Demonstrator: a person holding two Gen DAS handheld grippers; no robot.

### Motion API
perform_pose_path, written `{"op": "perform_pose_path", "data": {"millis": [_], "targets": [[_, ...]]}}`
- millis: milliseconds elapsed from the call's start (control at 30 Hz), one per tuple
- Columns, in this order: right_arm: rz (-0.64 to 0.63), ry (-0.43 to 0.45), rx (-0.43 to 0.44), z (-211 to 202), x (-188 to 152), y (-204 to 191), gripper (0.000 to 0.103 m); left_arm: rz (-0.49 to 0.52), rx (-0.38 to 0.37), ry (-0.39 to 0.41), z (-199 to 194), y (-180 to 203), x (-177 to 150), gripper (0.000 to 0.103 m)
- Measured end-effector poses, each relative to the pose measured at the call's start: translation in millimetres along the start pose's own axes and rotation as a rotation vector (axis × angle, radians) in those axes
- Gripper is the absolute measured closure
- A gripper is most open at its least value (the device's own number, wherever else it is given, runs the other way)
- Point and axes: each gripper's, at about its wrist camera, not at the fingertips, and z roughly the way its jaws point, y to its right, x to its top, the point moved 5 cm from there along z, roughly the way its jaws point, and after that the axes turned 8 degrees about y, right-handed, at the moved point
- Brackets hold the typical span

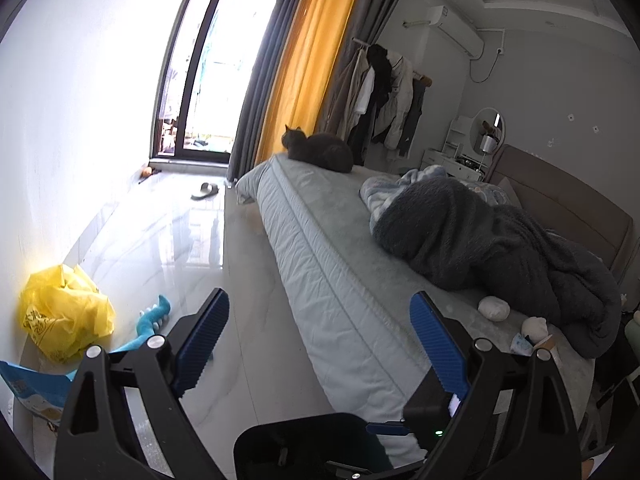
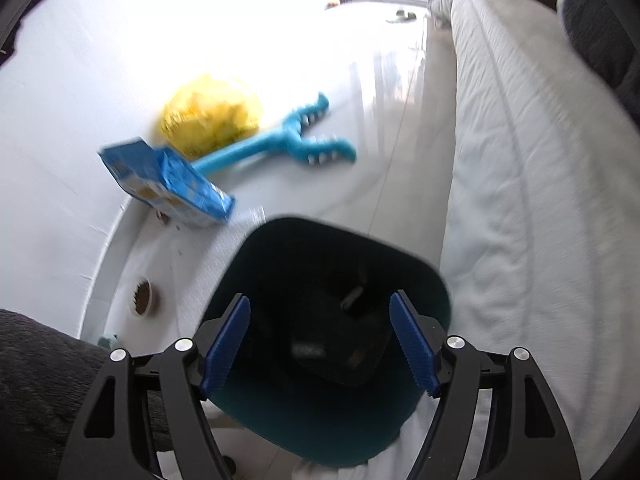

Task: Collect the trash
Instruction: 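Open both grippers over the teal bin to drop tissue pack and tape core, then move both tools back over the bed toward the remaining trash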

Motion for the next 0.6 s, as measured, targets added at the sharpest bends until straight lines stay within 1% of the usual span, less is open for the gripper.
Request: {"op": "perform_pose_path", "data": {"millis": [67, 167, 333, 533, 600], "targets": [[-0.001, 0.065, 0.015, -20.3, 8.6, 2.2, 0.026, -0.004, -0.003, 0.011, -1.0, 6.4, 3.6, 0.01], [-0.014, 0.136, 0.0, -44.8, 16.3, 10.0, 0.023, -0.016, -0.01, 0.026, -0.4, 17.0, 7.9, 0.01], [-0.023, 0.207, -0.05, -76.9, 17.0, 33.0, 0.023, -0.024, -0.027, 0.024, 6.1, 35.3, 7.9, 0.01], [0.008, 0.259, -0.117, -109.3, 11.0, 68.6, 0.023, -0.024, -0.065, 0.008, 15.4, 69.3, 4.6, 0.009], [0.009, 0.274, -0.155, -119.8, 8.0, 80.3, 0.023, -0.009, -0.081, 0.008, 17.5, 81.3, 4.1, 0.009]]}}
